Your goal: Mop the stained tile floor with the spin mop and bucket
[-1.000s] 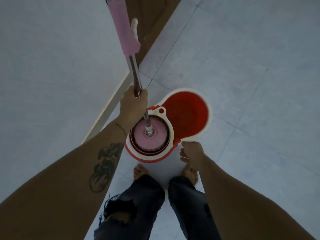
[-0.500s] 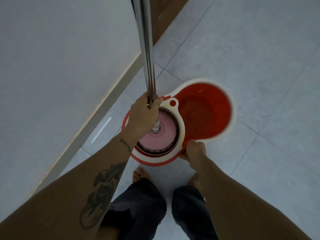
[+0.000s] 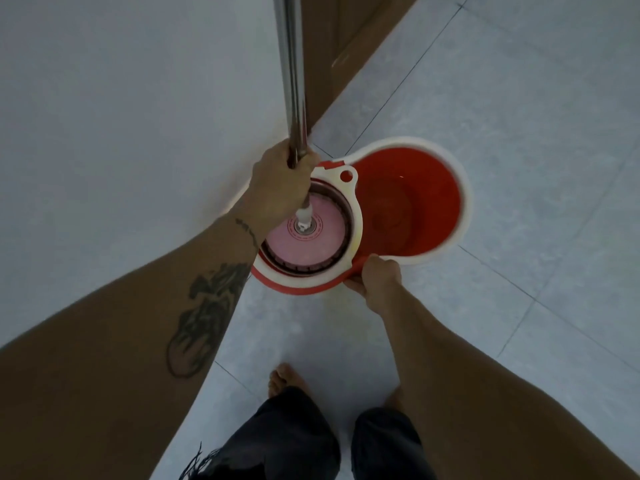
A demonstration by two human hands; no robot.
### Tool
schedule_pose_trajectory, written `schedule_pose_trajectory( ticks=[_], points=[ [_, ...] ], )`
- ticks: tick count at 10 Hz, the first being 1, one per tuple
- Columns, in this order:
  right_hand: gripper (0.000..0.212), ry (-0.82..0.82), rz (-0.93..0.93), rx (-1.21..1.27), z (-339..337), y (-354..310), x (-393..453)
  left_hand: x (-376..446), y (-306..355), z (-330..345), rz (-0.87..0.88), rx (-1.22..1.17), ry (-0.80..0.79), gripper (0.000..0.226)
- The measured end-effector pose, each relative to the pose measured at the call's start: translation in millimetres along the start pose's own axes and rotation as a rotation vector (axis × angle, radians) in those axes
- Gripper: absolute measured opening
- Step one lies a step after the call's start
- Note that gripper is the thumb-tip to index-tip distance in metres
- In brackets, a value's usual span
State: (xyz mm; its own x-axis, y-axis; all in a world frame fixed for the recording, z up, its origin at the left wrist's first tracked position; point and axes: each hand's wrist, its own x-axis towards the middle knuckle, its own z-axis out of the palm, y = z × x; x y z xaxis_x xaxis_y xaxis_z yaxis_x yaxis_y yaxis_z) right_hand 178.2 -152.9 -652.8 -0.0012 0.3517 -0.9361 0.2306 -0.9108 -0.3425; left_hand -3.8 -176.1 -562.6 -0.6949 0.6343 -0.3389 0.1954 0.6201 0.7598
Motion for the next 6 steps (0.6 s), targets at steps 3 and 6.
schedule_pose_trajectory(
  ticks=[3,6],
  points=[
    [0.029,-0.123,0.015,-0.12,18.2,-26.3,-5.8,30.0,4.4,-11.4,0.03,0.046,-0.004,0.022],
    [0.023,-0.109,-0.052,-0.496,-45.9,-62.6,-77.9,-22.6,11.2,-4.7,-0.236,0.287,-0.215,0.03]
  ],
)
